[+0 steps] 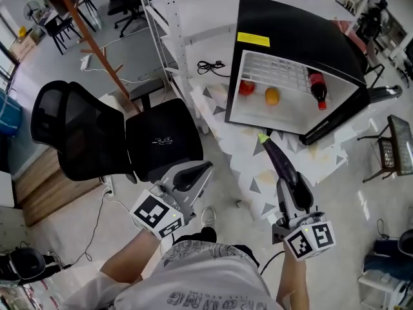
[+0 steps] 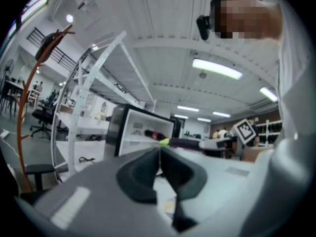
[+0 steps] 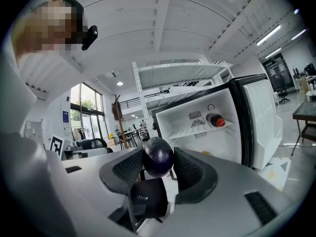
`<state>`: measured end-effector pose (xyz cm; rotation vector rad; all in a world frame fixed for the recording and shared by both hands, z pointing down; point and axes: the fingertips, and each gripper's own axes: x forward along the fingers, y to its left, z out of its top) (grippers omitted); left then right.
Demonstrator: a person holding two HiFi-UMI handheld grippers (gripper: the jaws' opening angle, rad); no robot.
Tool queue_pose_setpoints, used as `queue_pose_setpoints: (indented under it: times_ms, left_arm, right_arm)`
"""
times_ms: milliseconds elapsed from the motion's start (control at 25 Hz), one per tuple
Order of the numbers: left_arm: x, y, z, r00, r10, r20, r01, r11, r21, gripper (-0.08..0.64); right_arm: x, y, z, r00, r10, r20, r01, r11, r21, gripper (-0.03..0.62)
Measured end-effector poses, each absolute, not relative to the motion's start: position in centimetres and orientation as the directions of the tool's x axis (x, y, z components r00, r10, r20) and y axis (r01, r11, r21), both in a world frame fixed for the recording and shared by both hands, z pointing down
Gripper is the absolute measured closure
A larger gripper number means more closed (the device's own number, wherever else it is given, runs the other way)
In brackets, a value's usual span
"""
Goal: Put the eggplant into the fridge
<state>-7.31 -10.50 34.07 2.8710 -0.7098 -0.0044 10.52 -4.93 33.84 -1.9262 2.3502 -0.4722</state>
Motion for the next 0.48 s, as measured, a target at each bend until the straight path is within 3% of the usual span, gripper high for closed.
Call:
queue_pose_setpoints:
  times_ms: [480]
  left_arm:
    - [-7.1,-16.4,35.0,0.908,-0.415,0.051,-0.417,-0.890,0.186,0.549]
  right_arm:
    - [10.2,-11.2,34.0,-0.154,-0.977,0.146,-0.958,0.111,-0.266,0.402]
